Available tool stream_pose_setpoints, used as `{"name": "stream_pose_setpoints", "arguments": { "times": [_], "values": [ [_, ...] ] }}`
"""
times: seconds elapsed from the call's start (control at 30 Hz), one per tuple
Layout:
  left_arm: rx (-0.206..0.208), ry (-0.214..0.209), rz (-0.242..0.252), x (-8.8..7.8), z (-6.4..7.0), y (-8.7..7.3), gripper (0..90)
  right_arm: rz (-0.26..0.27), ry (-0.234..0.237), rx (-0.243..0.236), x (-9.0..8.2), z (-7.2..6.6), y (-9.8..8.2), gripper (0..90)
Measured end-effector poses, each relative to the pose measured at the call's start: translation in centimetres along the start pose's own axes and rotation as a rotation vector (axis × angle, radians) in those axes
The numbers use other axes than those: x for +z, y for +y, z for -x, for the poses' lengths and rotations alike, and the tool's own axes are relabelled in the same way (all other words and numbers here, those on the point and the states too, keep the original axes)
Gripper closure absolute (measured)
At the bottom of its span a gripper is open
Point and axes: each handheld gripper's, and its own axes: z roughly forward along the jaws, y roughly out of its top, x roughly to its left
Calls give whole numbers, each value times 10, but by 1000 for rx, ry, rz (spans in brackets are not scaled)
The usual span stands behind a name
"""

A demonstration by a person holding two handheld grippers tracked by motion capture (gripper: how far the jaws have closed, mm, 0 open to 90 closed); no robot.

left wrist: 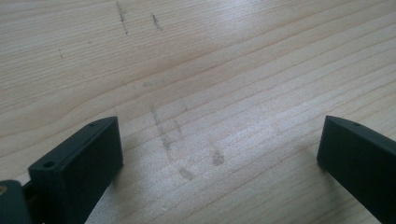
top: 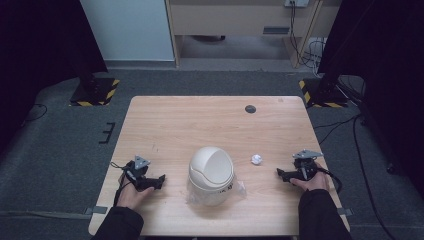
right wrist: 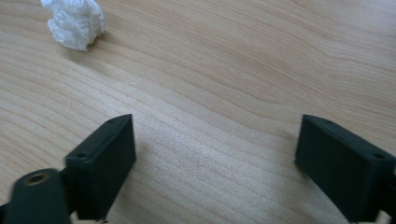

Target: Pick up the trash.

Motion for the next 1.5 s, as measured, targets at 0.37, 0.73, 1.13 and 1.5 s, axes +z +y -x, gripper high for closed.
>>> {"name": "stream_pose_setpoints", "arguments": {
  "times": [0.37,0.73,1.13,1.5],
  "values": [
    [7,-5,0,-1,2,-1,0,43,-9,18,-10,-1,9,242],
    [11,-10,0,-2,3,-2,0,146,-11,77,-24,0,19,226],
    [11,-12,0,-2,3,-2,0,240,9,96,-40,-2,31,207],
    [11,-12,0,-2,3,-2,0,353,33,84,-63,-9,52,192]
  ]
}}
